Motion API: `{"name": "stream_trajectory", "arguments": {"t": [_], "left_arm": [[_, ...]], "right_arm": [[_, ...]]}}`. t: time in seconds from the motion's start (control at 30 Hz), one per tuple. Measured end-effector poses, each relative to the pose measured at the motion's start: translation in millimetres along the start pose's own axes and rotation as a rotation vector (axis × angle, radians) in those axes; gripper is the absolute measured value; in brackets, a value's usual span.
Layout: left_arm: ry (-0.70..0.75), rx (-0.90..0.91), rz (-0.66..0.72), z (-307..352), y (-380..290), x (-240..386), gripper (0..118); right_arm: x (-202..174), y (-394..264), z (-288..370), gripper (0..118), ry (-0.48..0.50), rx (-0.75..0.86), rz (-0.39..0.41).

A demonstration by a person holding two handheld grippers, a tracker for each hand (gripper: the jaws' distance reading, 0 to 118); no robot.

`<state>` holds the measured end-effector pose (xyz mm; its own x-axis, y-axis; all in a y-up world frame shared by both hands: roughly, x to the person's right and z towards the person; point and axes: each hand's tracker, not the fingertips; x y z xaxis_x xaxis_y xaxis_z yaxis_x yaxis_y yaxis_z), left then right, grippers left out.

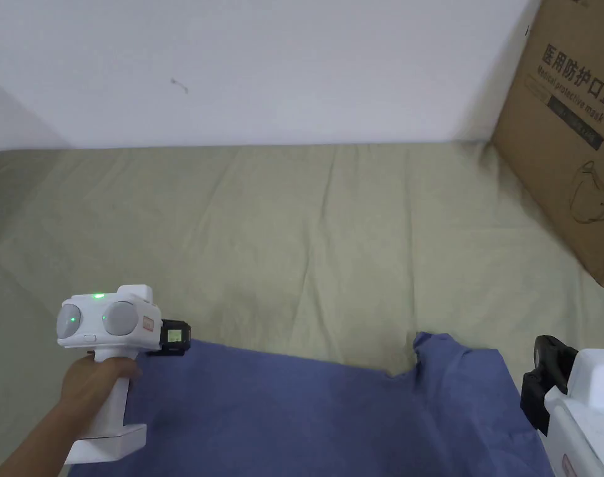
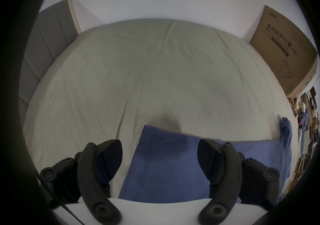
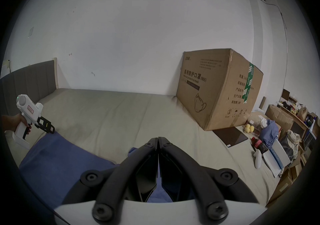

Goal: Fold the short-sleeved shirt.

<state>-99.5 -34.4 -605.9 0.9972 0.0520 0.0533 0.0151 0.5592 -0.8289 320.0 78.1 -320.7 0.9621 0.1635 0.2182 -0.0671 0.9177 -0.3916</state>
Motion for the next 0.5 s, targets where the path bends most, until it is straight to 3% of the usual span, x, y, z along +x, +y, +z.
{"name": "stream_trajectory", "arguments": {"t": [0.07, 0.17, 0.2, 0.27, 0.37, 0.5], "left_arm": [[0.01, -0.049, -0.011, -29, -2, -5, 74], [-0.012, -0.062, -0.007, -35, -9, -4, 61], [-0.01, -0.061, -0.011, -34, -9, -1, 46], [0.001, -0.025, -0.05, -26, -8, 4, 4], [-0.028, -0.011, -0.071, -14, -13, 7, 0], [-0.043, 0.145, -0.079, 34, -14, 10, 0]], "right_arm": [[1, -5, -6, 0, -0.001, -0.02, 0.001], [6, -10, -10, 0, -0.006, -0.042, 0.003], [8, -16, -13, 0, -0.009, -0.049, 0.002], [15, -21, -18, 0, -0.008, -0.076, -0.014], [20, -24, -25, 0, -0.012, -0.146, -0.027], [38, -39, -53, 3, 0.025, -0.284, -0.14]]}}
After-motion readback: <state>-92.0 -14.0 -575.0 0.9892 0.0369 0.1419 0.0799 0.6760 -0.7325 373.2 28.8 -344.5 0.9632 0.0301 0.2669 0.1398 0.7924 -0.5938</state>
